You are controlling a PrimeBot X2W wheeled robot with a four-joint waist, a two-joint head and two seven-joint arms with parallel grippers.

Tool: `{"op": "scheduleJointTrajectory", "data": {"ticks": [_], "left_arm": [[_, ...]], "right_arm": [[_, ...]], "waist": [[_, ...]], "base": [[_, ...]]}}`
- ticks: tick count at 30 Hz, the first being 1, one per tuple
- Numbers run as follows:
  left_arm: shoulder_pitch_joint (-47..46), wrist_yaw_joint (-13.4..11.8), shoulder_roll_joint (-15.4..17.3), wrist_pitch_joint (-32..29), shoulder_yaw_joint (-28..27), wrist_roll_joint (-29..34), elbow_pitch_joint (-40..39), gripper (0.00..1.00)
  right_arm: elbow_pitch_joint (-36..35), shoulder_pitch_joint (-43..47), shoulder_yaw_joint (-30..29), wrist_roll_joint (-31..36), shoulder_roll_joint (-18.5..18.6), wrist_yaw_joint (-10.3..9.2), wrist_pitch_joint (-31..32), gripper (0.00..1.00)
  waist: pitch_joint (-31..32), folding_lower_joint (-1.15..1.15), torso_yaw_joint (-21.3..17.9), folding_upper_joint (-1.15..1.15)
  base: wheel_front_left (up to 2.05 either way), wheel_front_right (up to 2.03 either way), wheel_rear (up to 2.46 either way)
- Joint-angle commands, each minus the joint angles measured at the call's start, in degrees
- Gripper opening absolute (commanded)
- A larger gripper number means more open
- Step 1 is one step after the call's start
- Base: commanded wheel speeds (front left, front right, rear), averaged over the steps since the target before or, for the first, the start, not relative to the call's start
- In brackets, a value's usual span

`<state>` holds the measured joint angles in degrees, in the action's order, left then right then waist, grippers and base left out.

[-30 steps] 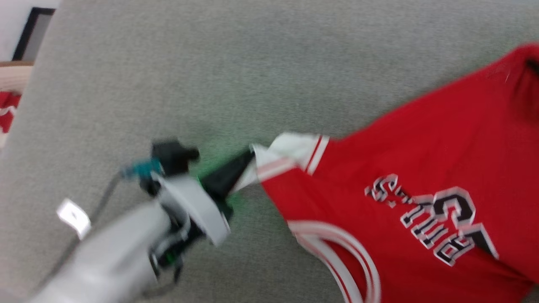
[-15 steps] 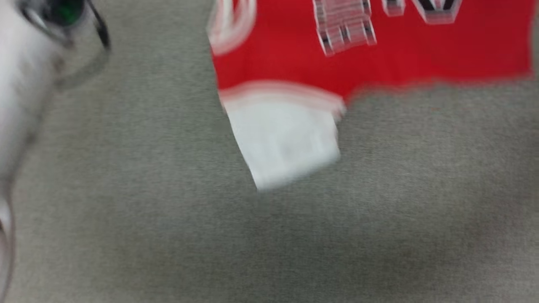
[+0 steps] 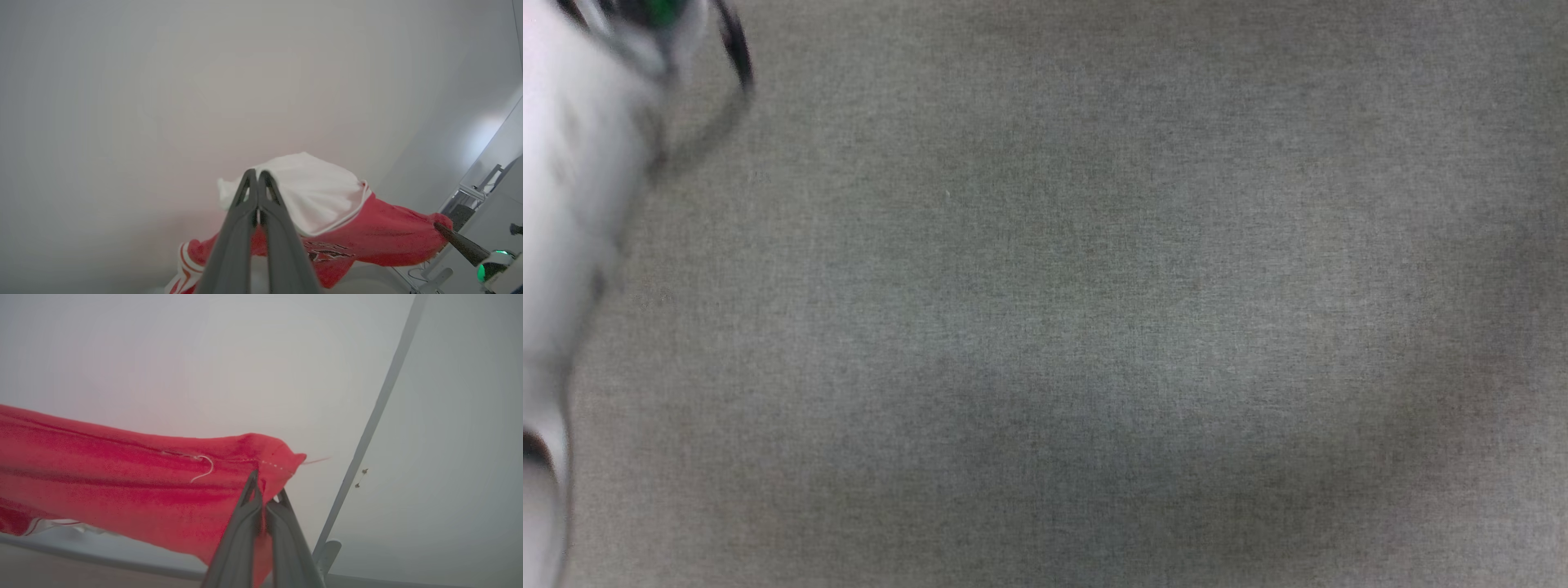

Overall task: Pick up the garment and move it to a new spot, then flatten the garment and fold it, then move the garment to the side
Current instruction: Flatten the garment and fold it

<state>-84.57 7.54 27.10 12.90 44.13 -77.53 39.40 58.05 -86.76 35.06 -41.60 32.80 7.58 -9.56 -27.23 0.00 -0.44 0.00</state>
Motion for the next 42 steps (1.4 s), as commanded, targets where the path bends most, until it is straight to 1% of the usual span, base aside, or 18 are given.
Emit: {"op": "scheduleJointTrajectory", "data": {"ticks": [1, 3, 4, 8, 10, 13, 18, 22, 26, 29, 32, 36, 38, 39, 42], "left_arm": [[3.42, -0.17, 0.68, 0.6, -0.09, -1.62, -1.34, 0.0], [9.82, -0.16, 2.18, 1.01, 1.49, -2.68, -5.58, 0.0], [13.12, -0.15, 2.85, 1.38, 1.47, -4.32, -7.73, 0.0], [27.04, -0.15, 5.59, 2.12, 2.01, -7.33, -16.73, 0.0], [33.61, -0.12, 6.79, 2.2, 2.41, -7.65, -20.88, 0.0], [42.6, -0.11, 8.24, 2.32, 0.96, -7.61, -26.29, 0.0], [55.59, -0.11, 9.89, 2.2, -1.1, -4.3, -33.4, 0.0], [64.17, -0.11, 11.7, 2.2, -2.49, -2.09, -37.52, 0.0], [71.02, -0.11, 13.68, 2.2, -3.91, -0.71, -42.45, 0.0], [75.38, -0.11, 15.04, 2.2, -4.66, 0.37, -45.91, 0.0], [78.78, -0.11, 16.15, 2.21, -5.15, 1.76, -48.69, 0.0], [80.81, -0.11, 16.51, 2.21, -7.32, 4.08, -50.68, 0.0], [79.79, -0.11, 16.21, 2.21, -7.8, 5.06, -51.04, 0.0], [79.79, -0.11, 16.21, 2.21, -7.8, 5.06, -51.04, 0.0], [75.37, -0.11, 15.7, 2.02, -7.05, 5.76, -50.8, 0.0]], "right_arm": [[-0.76, 1.93, 0.74, -0.95, 0.36, -0.17, -0.01, 0.0], [-2.75, 6.25, 2.14, -3.26, 1.11, -0.15, 0.06, 0.0], [-4.01, 8.55, 2.95, -4.26, 1.57, -0.15, 0.08, 0.0], [-10.85, 19.0, 5.83, -9.96, 4.83, -0.14, 1.09, 0.0], [-15.18, 24.58, 6.77, -13.05, 7.68, -0.14, 1.38, 0.0], [-22.34, 33.26, 8.26, -16.34, 11.39, -0.13, 0.97, 0.0], [-31.6, 45.85, 8.9, -17.83, 17.37, -0.13, -0.5, 0.0], [-38.97, 53.87, 8.16, -18.12, 21.06, -0.13, 0.62, 0.0], [-45.68, 61.12, 6.26, -17.75, 24.4, -0.13, 3.16, 0.0], [-49.86, 66.58, 3.27, -17.76, 26.21, -0.13, 4.57, 0.0], [-52.93, 72.29, -0.68, -16.44, 26.75, -0.13, 5.24, 0.0], [-56.38, 78.81, -7.08, -14.56, 24.63, -0.13, 6.16, 0.0], [-57.4, 80.59, -10.73, -13.22, 23.08, -0.13, 7.21, 0.0], [-57.4, 80.59, -10.73, -13.22, 23.08, -0.13, 7.21, 0.0], [-59.01, 81.14, -15.87, -13.06, 19.83, -0.13, 9.23, 0.0]], "waist": [[0.21, 0.0, -0.08, 0.0], [0.63, 0.0, 0.11, 0.0], [0.82, 0.0, 0.09, 0.0], [2.16, 0.0, 0.53, 0.0], [3.18, 0.0, 0.91, 0.0], [4.83, 0.0, 1.19, 0.0], [8.04, 0.0, 1.48, 0.0], [9.99, 0.0, 1.08, 0.0], [10.48, 0.0, 0.56, 0.0], [10.05, 0.0, 0.32, 0.0], [9.46, 0.0, 0.38, 0.0], [9.26, 0.0, 0.67, 0.0], [9.46, 0.0, 0.82, 0.0], [9.46, 0.0, 0.82, 0.0], [9.71, 0.0, 1.23, 0.0]], "base": [[0.0, 0.0, 0.0], [0.0, 0.0, 0.0], [0.0, 0.0, 0.0], [0.0, 0.0, 0.0], [0.0, 0.0, 0.0], [0.0, 0.0, 0.0], [0.0, 0.0, 0.0], [0.0, 0.0, 0.0], [0.0, 0.0, 0.0], [0.0, 0.0, 0.0], [0.0, 0.0, 0.0], [0.0, 0.0, 0.0], [0.0, 0.0, 0.0], [0.0, 0.0, 0.0], [0.0, 0.0, 0.0]]}}
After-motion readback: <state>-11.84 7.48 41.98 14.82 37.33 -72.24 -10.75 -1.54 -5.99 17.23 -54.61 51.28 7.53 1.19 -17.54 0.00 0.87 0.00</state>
